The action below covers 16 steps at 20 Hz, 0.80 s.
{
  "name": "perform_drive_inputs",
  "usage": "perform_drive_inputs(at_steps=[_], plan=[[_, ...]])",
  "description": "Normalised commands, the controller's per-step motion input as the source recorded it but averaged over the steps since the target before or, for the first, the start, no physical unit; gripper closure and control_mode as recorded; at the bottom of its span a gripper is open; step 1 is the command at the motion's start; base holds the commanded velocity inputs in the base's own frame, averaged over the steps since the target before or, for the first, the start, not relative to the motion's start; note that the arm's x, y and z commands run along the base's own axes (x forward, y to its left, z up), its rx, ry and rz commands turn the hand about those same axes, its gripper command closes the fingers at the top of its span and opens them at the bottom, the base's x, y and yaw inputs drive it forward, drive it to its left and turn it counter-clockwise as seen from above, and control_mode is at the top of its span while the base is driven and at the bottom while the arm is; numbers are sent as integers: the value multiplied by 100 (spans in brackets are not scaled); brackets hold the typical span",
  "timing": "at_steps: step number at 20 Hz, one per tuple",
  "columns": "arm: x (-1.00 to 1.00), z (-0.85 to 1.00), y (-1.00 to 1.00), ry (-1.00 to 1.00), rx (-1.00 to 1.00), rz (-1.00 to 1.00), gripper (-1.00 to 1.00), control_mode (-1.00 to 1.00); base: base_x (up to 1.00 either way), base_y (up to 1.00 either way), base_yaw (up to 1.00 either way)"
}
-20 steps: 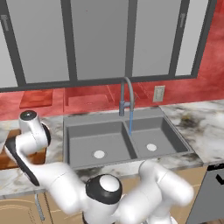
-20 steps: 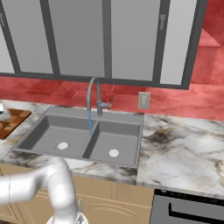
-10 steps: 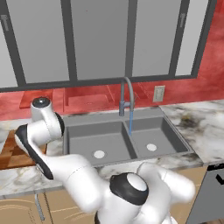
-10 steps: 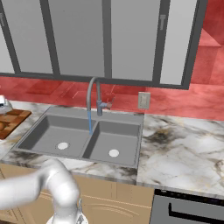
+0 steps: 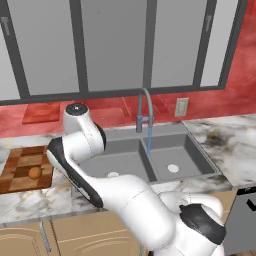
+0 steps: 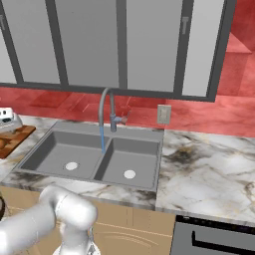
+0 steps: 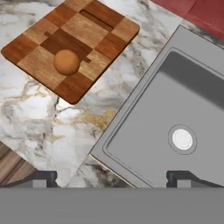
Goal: Pick the tangerine from the sink and place it on the cutting board to airdry. Then turn off the sink faucet.
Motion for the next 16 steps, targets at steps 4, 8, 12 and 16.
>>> perform_drive_inputs(at_steps=[4,8,12,16], plan=[[-68,38,-100,-1,0,-5,-100,-100,0,0,0],[-65,28,-100,0,0,-6,-100,-100,0,0,0],[-60,23,-100,0,0,-7,-100,-100,0,0,0],[-54,28,-100,0,0,-8,-100,-100,0,0,0]])
